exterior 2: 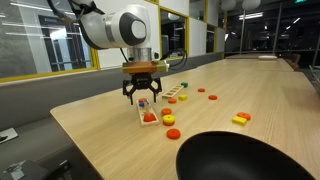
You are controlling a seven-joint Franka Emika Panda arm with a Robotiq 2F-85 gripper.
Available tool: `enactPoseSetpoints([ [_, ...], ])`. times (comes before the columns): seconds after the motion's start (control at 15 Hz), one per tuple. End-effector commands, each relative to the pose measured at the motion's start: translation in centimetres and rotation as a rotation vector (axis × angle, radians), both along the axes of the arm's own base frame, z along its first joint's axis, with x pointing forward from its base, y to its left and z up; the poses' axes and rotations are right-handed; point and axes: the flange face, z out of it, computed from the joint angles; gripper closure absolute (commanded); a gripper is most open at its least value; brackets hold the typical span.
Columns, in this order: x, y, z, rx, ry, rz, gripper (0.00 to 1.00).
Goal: Remove the blue ring from the wooden platform
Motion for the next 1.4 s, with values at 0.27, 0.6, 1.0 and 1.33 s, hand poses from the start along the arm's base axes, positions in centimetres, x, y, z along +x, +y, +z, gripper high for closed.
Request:
enactPoseSetpoints([
  [0.27,0.7,-0.1,0.2,-0.005,0.003,0.01,0.25],
  [0.6,0.7,-0.1,0.1,-0.004,0.003,0.013,0.55],
  [1.0,1.1,-0.1,0.7,-0.008,-0.016,0.011,0.75],
  [1.33,1.5,-0.2,2.0,-0.019,-0.034,0.008,0.75],
])
